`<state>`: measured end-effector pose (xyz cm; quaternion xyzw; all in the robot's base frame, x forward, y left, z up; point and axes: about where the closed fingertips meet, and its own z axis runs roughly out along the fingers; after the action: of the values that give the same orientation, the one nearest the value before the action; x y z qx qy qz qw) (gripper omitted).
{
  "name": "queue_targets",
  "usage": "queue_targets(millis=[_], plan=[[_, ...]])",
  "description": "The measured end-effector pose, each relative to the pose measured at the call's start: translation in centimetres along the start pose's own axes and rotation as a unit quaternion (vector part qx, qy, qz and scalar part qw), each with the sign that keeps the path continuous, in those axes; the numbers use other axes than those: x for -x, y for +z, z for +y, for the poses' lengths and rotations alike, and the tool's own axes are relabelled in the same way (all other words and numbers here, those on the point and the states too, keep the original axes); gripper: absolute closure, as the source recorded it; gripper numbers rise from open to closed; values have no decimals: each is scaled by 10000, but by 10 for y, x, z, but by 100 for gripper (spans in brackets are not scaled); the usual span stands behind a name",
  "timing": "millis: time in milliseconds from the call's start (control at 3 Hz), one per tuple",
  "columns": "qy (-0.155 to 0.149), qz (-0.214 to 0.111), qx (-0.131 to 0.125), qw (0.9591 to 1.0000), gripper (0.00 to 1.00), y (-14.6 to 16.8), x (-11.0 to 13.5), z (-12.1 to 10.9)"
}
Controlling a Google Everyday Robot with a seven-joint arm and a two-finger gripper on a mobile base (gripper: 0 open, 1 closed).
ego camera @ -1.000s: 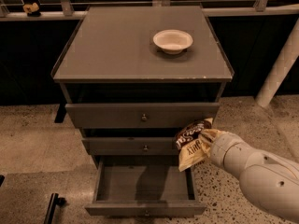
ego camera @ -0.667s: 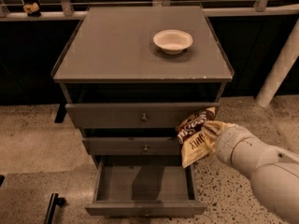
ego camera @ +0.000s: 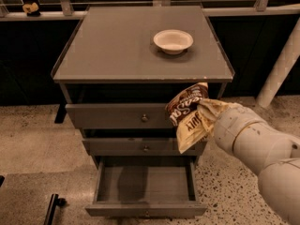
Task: Pick brown chip bag from bottom drawer and place on counter
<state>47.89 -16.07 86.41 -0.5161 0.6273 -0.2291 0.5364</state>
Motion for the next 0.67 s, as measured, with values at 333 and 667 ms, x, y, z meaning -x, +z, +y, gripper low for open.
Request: queue_targets(millis=[333,667], plan=[[-75,-238,-492,9985,100,-2,25,-36],[-118,-492,-1057,9931,100,-9,54,-78]])
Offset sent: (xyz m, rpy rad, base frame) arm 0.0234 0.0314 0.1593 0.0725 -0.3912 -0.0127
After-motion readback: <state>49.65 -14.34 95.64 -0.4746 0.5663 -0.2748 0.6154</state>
